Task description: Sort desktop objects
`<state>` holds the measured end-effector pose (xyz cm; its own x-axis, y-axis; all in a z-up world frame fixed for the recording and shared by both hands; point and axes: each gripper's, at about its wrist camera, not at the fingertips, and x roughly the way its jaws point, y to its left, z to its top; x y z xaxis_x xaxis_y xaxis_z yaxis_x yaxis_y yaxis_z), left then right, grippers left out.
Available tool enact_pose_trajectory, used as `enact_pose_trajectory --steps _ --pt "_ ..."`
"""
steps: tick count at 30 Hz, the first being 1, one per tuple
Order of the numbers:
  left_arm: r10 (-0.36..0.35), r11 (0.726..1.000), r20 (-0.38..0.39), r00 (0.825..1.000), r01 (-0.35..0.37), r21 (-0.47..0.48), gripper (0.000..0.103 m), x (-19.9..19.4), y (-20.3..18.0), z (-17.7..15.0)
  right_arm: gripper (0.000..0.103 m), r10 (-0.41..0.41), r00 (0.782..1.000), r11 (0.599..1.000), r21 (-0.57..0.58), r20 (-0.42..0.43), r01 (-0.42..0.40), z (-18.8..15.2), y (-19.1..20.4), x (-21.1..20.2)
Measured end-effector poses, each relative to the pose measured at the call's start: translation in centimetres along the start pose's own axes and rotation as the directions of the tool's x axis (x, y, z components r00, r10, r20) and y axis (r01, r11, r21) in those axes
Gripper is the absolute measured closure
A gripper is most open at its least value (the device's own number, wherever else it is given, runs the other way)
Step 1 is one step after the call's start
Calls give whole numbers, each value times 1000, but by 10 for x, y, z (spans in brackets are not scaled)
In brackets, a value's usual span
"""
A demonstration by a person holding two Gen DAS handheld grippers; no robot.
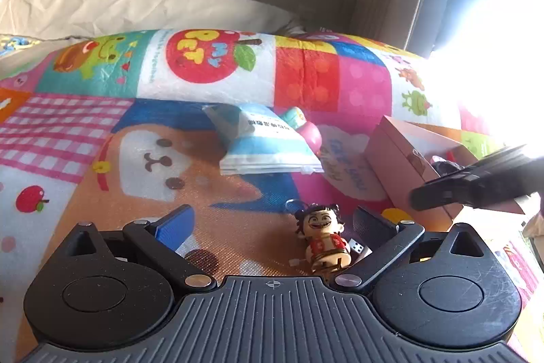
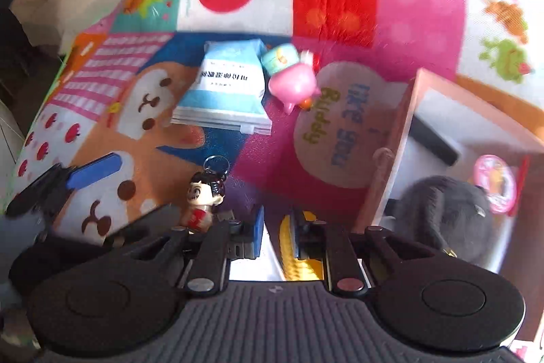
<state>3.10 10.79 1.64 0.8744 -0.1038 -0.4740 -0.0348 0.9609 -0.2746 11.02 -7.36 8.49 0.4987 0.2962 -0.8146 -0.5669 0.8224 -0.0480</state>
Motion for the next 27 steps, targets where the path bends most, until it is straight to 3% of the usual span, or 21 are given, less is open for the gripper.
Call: enact_pose_trajectory --steps 2,4,7,8,13,15,17,21,24,27 --pt "-1 1000 -6 1000 1 -6 1 1 1 0 72 -66 994 995 -76 86 72 -16 9 -10" --pt "-1 1000 -17 1000 1 -20 1 2 3 1 67 -46 992 993 -102 120 59 -34 10 -19" --pt "-1 999 -33 999 0 -45 1 5 6 2 33 -14 992 996 -89 124 25 -57 10 -21" --pt "-1 999 -37 999 -1 -51 1 5 7 2 30 -13 990 996 -85 141 25 -64 12 -21" --pt "3 996 -65 998 -8 -85 1 9 12 2 30 34 990 999 -24 137 -31 -84 16 2" --pt "2 995 -62 998 -8 -96 1 9 14 2 37 49 991 999 17 127 -52 -88 18 12" --pt "7 995 -55 998 -12 -99 1 7 14 2 55 56 986 998 22 158 -60 -93 18 7" --pt "17 996 -52 999 -22 -83 1 7 11 2 55 108 978 991 63 180 -121 -114 5 -14" --pt "25 998 -36 999 -28 -65 1 4 7 1 55 91 980 991 76 175 -106 -139 -10 -30" --pt "37 999 -23 999 -38 -38 1 2 2 1 53 -42 979 992 123 200 17 -164 -32 -47"
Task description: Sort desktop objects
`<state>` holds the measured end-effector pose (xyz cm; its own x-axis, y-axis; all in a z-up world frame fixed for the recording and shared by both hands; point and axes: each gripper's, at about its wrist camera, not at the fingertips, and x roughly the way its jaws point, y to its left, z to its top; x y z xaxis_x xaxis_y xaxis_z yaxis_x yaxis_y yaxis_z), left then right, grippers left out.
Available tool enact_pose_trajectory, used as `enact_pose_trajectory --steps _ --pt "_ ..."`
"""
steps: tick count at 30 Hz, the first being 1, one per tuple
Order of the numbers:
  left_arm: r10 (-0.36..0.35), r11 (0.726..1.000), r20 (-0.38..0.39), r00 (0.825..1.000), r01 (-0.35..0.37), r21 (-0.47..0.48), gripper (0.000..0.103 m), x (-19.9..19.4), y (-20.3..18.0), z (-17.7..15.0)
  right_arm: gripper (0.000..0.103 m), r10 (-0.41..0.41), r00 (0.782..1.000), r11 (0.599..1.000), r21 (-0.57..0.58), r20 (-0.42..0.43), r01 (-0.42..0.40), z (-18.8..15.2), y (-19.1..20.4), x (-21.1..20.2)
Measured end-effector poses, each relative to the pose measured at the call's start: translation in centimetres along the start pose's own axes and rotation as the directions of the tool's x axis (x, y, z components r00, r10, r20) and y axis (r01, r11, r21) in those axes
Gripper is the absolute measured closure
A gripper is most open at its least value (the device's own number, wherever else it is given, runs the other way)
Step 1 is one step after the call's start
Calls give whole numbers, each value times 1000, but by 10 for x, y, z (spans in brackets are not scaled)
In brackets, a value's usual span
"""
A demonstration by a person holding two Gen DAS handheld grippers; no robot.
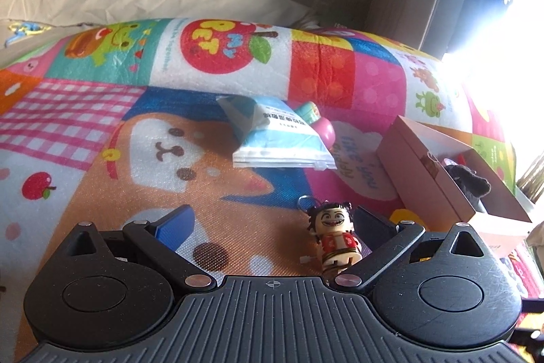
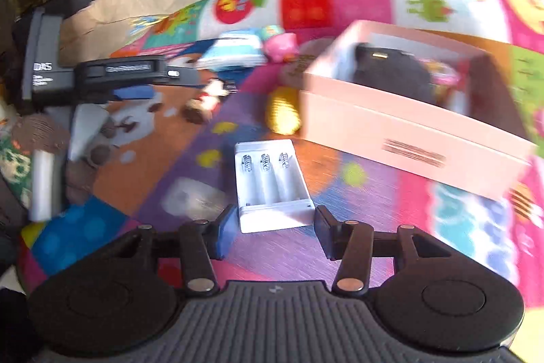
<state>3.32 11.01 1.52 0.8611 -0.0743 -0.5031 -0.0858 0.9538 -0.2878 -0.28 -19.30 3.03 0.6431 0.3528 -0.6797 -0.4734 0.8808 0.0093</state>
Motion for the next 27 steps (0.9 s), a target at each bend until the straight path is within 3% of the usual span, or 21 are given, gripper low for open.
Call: enact_pose_trajectory --steps 2,4,8,12,14,18,22,27 --pt "8 1000 -1 1000 -8 29 1 0 -5 0 37 -62 998 996 61 21 60 -4 -20 -12" --pt "16 996 5 1000 -17 82 1 -2 -14 0 34 -83 995 986 152 58 73 -2 -42 -26" --pt "-45 972 -5 999 45 232 1 -10 -41 -5 34 -196 968 932 337 157 134 11 -83 -42" --pt "-70 939 -44 997 81 335 1 -14 -65 -15 36 -260 945 857 498 196 132 32 -121 -30" --pt "-89 932 -54 995 102 347 1 -18 -70 -17 46 -300 938 835 523 174 170 49 -135 -13" --pt "-117 927 -55 992 129 353 1 -27 -70 -19 70 -273 959 844 497 75 201 80 -154 28" --pt "-160 914 -83 984 180 365 1 -25 -72 -16 69 -315 948 862 429 35 270 98 -141 48" --pt "-209 856 -124 970 242 457 1 -7 -94 -16 66 -209 975 908 385 80 163 108 -127 59"
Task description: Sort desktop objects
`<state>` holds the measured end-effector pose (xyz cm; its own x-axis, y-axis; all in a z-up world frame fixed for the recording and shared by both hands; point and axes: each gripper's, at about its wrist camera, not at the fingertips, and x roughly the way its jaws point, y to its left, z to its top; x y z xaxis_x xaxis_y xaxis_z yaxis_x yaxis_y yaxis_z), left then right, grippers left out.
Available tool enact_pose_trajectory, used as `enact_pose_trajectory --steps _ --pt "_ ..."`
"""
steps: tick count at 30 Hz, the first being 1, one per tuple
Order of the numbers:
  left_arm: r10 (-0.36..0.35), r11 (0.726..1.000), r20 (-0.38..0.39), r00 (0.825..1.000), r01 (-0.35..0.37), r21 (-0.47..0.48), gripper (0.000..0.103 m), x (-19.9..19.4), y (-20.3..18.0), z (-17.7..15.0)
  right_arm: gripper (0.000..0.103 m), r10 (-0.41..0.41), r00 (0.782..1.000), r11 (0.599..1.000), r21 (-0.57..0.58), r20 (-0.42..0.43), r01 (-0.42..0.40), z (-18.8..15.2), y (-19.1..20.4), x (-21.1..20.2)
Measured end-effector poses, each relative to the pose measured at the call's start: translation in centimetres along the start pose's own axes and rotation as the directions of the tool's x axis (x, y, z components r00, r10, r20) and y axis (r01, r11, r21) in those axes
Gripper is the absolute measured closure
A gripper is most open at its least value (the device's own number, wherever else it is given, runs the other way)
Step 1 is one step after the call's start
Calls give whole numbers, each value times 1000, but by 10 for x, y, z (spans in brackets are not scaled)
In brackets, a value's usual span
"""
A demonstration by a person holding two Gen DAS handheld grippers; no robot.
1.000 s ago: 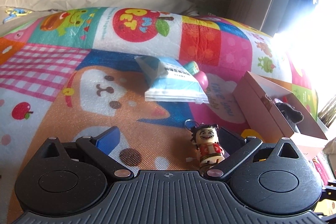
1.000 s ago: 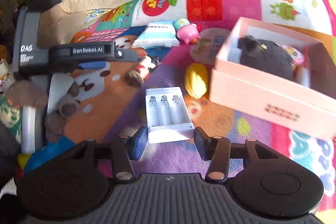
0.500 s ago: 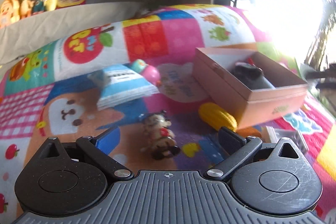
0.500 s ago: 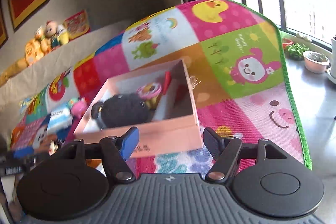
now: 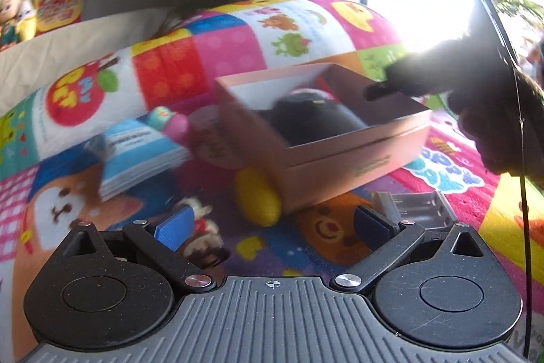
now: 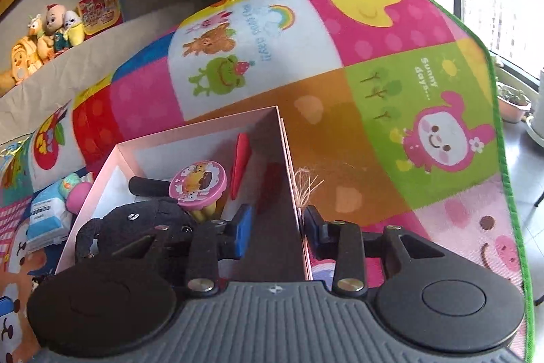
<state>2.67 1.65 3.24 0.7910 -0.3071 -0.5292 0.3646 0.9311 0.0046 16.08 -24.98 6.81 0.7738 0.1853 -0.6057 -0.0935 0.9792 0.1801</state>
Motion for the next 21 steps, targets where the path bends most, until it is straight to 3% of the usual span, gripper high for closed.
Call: enact_pose_trajectory --steps 3,4,7,11,12,13,15,21 --pt "8 999 -24 1000 -7 37 1 17 -5 4 57 91 996 995 28 -2 -91 -5 2 -1" --pt "22 999 -34 999 -21 31 1 21 -5 4 55 92 996 995 40 5 -92 -8 0 -5" --pt "36 999 -44 998 -36 15 1 28 -1 3 36 46 997 998 39 55 -49 -24 -4 -27" --pt "86 996 -36 996 -85 34 2 27 5 4 30 23 995 1000 6 98 -24 -57 -11 -63" --pt "92 995 -37 995 -91 34 8 26 6 3 26 24 993 1000 15 118 -26 -66 -13 -73" --pt "101 994 -39 994 -99 39 22 26 7 3 22 25 993 999 21 115 -27 -73 -15 -80" --pt "130 991 -42 991 -127 50 30 26 8 4 22 23 991 998 46 133 -30 -88 -19 -93" --pt "140 987 -55 989 -135 82 35 31 11 2 20 34 989 996 80 142 -46 -119 -17 -101"
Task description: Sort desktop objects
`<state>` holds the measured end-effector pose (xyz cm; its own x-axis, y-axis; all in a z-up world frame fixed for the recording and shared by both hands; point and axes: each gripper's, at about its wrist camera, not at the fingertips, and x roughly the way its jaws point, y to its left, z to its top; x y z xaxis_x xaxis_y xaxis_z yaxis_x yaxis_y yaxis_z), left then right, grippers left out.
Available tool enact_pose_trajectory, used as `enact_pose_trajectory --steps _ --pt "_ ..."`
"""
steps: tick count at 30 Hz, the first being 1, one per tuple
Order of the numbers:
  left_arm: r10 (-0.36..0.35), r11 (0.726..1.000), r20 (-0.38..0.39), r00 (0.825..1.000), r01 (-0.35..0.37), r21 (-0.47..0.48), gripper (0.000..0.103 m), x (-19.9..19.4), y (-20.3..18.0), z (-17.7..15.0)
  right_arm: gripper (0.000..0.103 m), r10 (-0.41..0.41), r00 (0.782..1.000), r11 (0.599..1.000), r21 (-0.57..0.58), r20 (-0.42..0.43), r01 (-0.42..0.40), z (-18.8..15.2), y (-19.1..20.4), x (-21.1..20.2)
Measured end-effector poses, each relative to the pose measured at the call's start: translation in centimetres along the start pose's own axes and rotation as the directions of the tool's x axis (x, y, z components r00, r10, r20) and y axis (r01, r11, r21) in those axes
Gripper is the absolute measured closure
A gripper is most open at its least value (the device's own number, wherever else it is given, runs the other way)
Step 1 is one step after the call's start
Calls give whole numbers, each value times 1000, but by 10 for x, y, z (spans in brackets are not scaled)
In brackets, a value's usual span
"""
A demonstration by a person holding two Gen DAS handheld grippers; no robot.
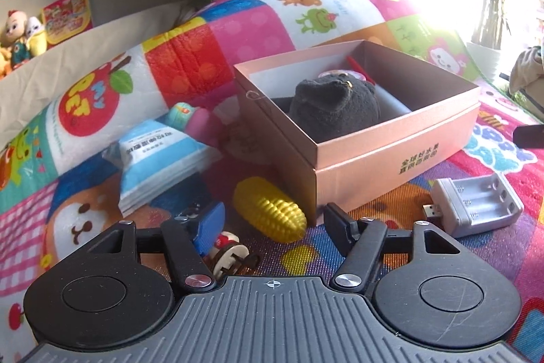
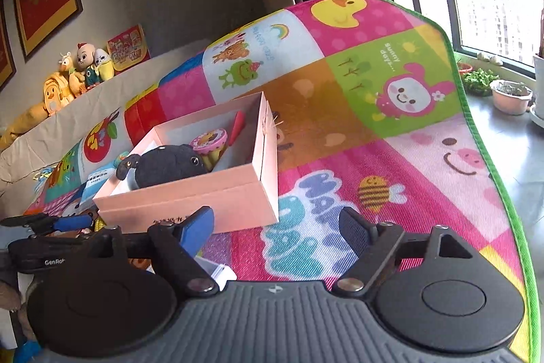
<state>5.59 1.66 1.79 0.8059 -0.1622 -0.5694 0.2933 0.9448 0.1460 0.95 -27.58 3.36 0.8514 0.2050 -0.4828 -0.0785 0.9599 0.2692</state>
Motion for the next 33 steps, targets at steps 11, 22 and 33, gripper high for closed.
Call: enact_pose_trajectory --steps 11,22,33 --pt "20 998 -10 1000 -19 65 46 0 -2 -6 5 -48 998 992 -111 49 53 -13 21 -5" --pt "56 998 -3 998 -56 36 52 7 7 -2 1 -69 997 990 -122 29 72 -12 23 1" --pt "-22 1000 -24 999 23 22 60 -40 -7 -28 0 -73 997 991 -112 15 74 -12 21 3"
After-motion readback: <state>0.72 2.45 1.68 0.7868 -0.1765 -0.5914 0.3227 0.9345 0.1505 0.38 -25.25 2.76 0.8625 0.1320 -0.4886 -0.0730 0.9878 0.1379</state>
